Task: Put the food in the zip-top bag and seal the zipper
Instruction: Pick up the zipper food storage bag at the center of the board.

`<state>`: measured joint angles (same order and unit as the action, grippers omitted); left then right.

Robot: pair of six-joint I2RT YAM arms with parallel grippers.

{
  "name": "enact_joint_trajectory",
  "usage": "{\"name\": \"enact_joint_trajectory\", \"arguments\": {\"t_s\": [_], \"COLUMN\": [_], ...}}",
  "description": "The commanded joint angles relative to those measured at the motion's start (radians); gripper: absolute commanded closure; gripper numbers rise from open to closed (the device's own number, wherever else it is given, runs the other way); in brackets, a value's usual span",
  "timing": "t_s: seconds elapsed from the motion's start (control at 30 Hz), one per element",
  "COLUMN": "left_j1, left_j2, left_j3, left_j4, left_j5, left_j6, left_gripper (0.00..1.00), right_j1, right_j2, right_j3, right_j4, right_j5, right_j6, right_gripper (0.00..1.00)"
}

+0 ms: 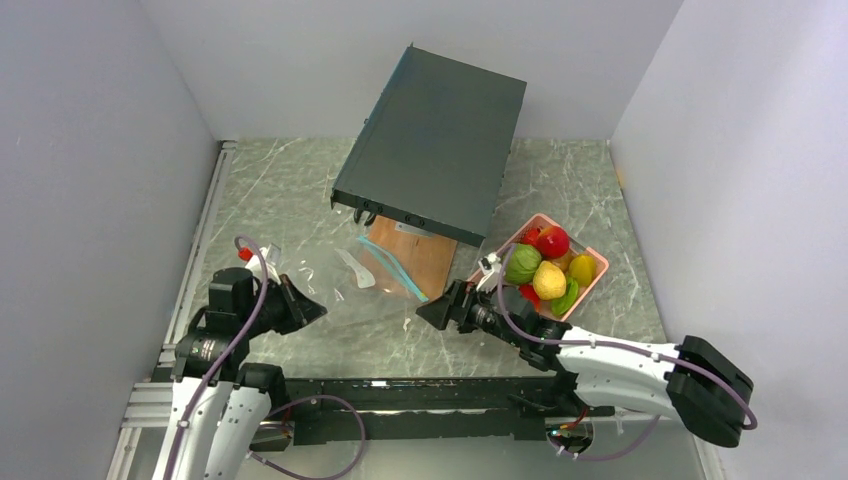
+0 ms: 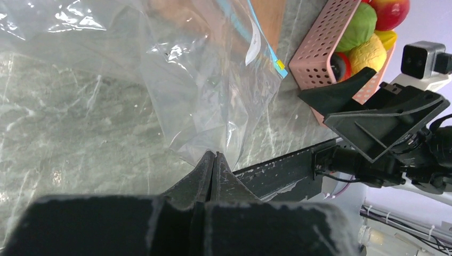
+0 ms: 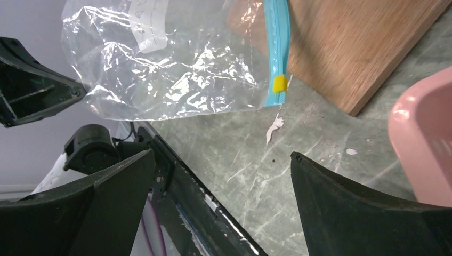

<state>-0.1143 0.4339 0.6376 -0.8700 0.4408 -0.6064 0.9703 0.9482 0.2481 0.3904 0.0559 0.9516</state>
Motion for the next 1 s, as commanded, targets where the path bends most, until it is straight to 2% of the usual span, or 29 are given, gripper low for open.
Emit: {"name": "enact_joint_trajectory", "arguments": {"t_s": [0.0, 0.17, 0.27, 0.43, 0.5, 0.6, 0.67, 0.83, 0.97], "left_j1": [0.004, 0.004, 0.004, 0.004, 0.004, 0.004, 0.004, 0.004, 0.004], "left_j2": [-0.002, -0.018, -0.009, -0.005, -0.016, -0.032, -0.035, -0.045, -0.055], "left_j3": [-0.005, 0.027, 0.064, 0.084, 0.07, 0.052, 0.055, 0.076, 0.084], "left_j4": [-0.04, -0.09, -0.139, -0.15, -0.136, -0.131, -0.146, -0.181, -0.189], "left_j5": [0.019, -0.039, -0.115, -0.087, -0.068, -0.057, -0.065, -0.102, -0.086], "left_j6": [0.041, 0.073, 0.094, 0.095, 0.088, 0.08, 0.08, 0.059, 0.059], "left_gripper": [1.0, 1.0, 1.0, 1.0, 1.0, 1.0, 1.0, 1.0, 1.0], "right_j1": [-0.004, 0.012, 0.056, 0.182, 0.239, 0.284, 0.285, 0.264, 0.259], "right_j2": [0.065, 0.14, 0.163, 0.221, 0.248, 0.311, 0.36, 0.47, 0.526], "right_j3": [0.048, 0.16, 0.175, 0.201, 0.193, 0.206, 0.227, 0.222, 0.259], "right_j4": [0.159, -0.106, -0.117, -0.146, -0.117, -0.035, -0.001, 0.217, 0.221], "right_j5": [-0.013, 0.116, 0.191, 0.392, 0.472, 0.55, 0.545, 0.494, 0.489], "right_j6": [0.118, 0.303, 0.364, 0.551, 0.63, 0.651, 0.672, 0.641, 0.669], "right_gripper": [0.0, 0.0, 0.0, 0.0, 0.0, 0.01, 0.01, 0.05, 0.09]}}
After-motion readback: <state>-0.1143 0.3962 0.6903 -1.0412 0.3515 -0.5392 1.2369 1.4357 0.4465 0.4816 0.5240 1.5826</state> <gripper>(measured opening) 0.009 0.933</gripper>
